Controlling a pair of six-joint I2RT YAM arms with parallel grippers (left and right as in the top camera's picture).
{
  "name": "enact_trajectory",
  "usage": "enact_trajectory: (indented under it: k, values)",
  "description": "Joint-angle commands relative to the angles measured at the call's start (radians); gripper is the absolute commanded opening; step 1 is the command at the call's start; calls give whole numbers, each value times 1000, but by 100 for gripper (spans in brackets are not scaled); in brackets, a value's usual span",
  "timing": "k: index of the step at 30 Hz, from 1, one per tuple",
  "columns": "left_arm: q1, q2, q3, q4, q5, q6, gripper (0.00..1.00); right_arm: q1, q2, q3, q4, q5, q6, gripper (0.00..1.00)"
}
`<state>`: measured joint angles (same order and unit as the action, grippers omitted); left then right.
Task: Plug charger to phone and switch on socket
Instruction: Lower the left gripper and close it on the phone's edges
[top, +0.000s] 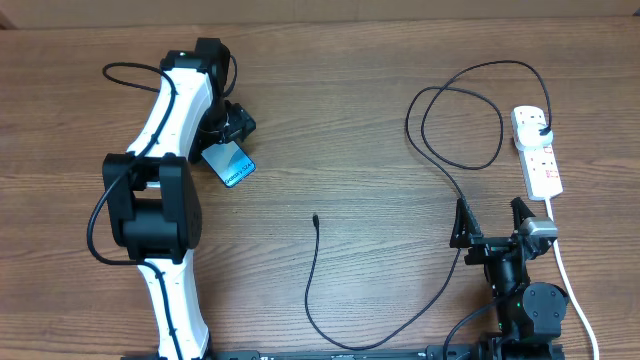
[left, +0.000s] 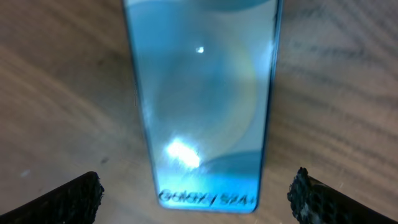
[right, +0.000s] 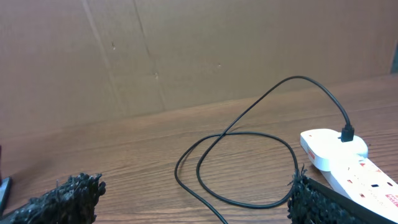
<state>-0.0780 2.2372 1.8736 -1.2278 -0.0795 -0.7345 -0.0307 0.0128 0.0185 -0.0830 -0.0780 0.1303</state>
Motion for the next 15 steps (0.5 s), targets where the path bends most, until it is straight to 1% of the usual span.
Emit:
enact_trajectory:
  k: [1, 3, 5, 7, 8, 10, 13, 15]
  values:
    - [-1, 26, 18, 40, 4, -23, 100, 5, -10, -11, 3, 6, -4, 100]
    - [-1, 26, 18, 57, 11, -24, 100, 5, -10, -11, 3, 7, -4, 100]
    - [-1, 26, 18, 62, 18, -52, 100, 5, -10, -11, 3, 7, -4, 100]
    - [-1, 26, 18, 59, 23, -118, 100, 5, -10, -11, 3, 6, -4, 100]
    - [-1, 26, 18, 58, 30, -170, 100, 5, -10, -11, 3, 7, -4, 100]
    - [-2, 26, 18, 60, 40, -213, 100, 5, -10, -11, 3, 7, -4, 100]
    - [-2, 26, 18, 69, 55, -215, 100, 5, -10, -11, 3, 7, -4, 100]
    - [-1, 26, 18, 67, 54, -193, 100, 5, -10, -11, 3, 7, -4, 100]
